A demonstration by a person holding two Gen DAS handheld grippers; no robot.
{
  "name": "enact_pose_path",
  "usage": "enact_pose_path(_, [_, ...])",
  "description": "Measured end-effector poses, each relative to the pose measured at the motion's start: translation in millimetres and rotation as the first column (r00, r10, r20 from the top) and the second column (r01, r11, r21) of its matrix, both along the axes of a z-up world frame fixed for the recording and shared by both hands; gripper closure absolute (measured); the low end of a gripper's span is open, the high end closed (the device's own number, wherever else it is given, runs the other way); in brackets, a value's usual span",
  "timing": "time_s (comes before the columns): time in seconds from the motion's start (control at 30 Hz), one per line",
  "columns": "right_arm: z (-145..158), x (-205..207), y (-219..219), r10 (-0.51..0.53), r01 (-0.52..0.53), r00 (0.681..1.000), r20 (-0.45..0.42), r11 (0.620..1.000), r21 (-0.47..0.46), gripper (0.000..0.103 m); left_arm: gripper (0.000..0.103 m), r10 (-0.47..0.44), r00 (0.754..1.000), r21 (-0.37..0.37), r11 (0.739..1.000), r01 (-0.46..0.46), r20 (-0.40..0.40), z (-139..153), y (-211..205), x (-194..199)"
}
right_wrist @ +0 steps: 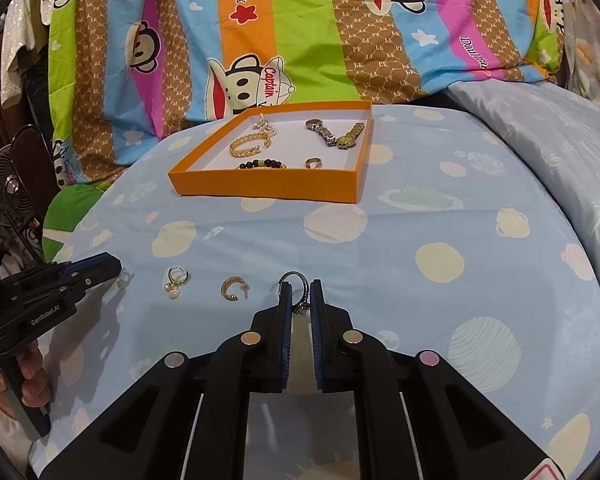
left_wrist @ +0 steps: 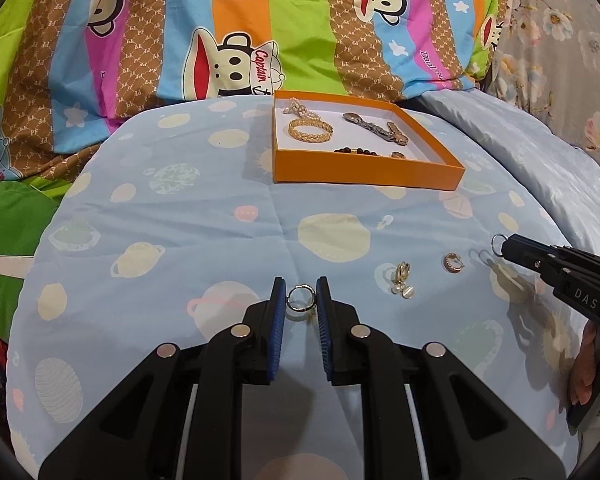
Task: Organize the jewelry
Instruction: 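Carry the pearl earring with the left tool while the right tool carries the ring to the box, then open the left tool over the box while the right tool releases the ring inside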
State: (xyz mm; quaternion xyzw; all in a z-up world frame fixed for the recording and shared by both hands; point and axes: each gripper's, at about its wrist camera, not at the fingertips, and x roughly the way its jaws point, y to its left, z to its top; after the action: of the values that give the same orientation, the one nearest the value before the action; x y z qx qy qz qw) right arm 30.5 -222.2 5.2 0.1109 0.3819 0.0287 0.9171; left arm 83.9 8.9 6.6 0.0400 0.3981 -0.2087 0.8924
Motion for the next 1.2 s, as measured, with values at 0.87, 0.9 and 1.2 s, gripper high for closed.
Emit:
enact_pose_path(0.87, [17.5,179.6,-40.5,0.025,-0.012,0.996,-0.083,0.988,0.155,0.095,0.088,-0.158,0.987,0.001,0.987,0.158,0.011,40.0,-139.9,170.1])
enact_pose_path(0.9, [12.3,183.5,-41.4,0.022,-0.007,0.996,-0.092,0.988,0.155,0.095,0.088,-0.155,0.988,0.006,0.988,0.155,-0.007,33.1,-146.4,178.6])
enact_pose_path(1.2, [-3.8,197.9,-43.5,0.014,-0.002,0.996,-0.089,0.991,0.134,0.091,0.077,-0.124,0.988,0.022,0.992,0.127,-0.095,-0.8,-162.5,208.8])
